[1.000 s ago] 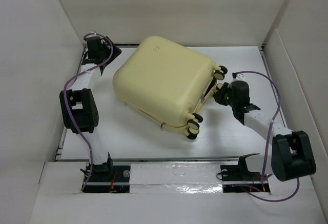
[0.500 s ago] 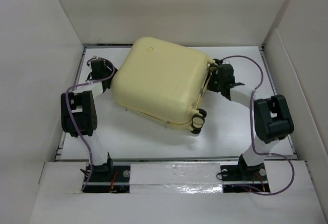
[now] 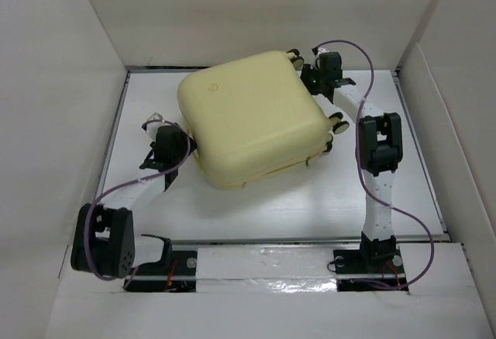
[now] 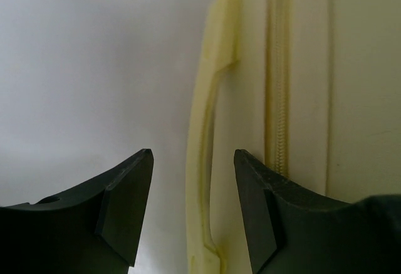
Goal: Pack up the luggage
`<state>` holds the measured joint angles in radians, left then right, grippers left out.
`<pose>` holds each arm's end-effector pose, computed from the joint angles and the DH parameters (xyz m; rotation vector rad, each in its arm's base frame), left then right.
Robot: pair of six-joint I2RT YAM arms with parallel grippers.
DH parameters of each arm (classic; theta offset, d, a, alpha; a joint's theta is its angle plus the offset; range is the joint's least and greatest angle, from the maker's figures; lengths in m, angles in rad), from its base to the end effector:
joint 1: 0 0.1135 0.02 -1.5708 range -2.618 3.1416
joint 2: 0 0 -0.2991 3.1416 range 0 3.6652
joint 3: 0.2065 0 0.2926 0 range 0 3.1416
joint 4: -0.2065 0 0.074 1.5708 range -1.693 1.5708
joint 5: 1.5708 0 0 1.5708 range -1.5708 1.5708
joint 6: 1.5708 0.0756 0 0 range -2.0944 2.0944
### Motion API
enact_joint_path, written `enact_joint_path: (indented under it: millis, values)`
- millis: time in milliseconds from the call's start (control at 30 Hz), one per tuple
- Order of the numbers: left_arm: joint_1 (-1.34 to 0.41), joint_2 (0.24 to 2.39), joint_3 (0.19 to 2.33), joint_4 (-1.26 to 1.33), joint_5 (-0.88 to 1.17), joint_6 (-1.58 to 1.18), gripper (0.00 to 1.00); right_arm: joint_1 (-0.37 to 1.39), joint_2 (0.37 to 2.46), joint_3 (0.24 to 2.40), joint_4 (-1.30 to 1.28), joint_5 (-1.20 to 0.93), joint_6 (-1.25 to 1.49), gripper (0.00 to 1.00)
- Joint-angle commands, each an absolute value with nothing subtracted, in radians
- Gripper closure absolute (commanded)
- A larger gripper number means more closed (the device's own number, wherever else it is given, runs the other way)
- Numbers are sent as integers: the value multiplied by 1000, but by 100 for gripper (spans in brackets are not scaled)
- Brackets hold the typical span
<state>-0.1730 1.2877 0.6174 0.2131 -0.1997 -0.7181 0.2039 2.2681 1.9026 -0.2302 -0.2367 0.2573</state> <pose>0.3287 -0.0422 0.2044 -0.6694 1.9240 -0.3616 0.6066 0.1435 0.2137 -0.0795 2.1928 0.5189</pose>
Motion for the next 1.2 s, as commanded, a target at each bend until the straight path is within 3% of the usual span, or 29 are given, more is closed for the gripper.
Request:
enact_joint_path:
  millis: [0,67,200,367,467,533,567,600,667,867,967,1067,1100,1167]
  values:
    - [-322,1165,585,276,-12,-735,47,296,2207,1994,-201,-586,328,60]
    - [-322,1123,537,284,-6,-749,47,270,2178,1985,-189,-619,339,53]
    - [-322,999,466,284,74,-773,48,215,2109,1967,-173,-661,356,27]
    - [-322,917,433,269,83,-792,50,124,1975,1866,-109,-716,393,21]
    - [-322,865,436,224,45,-778,53,92,1803,1737,-13,-706,406,26]
    - [-322,821,420,213,14,-770,53,74,1630,1559,66,-693,417,54]
    - [-322,809,407,215,12,-776,55,74,1502,1416,128,-672,416,79]
    - [-322,808,407,218,21,-776,57,92,1500,1335,156,-657,414,90]
    - [-322,819,382,236,38,-788,59,138,1295,1167,249,-603,407,100]
    - [-322,885,336,347,90,-805,59,539,831,535,437,-295,388,100]
    - [-322,916,322,405,109,-807,53,719,730,377,433,-92,359,100]
    - [-313,937,314,436,117,-810,50,805,678,305,457,39,357,86]
    - [-313,942,313,437,112,-805,50,822,687,295,462,49,354,77]
    - [-313,945,307,442,103,-804,50,862,761,284,523,84,360,69]
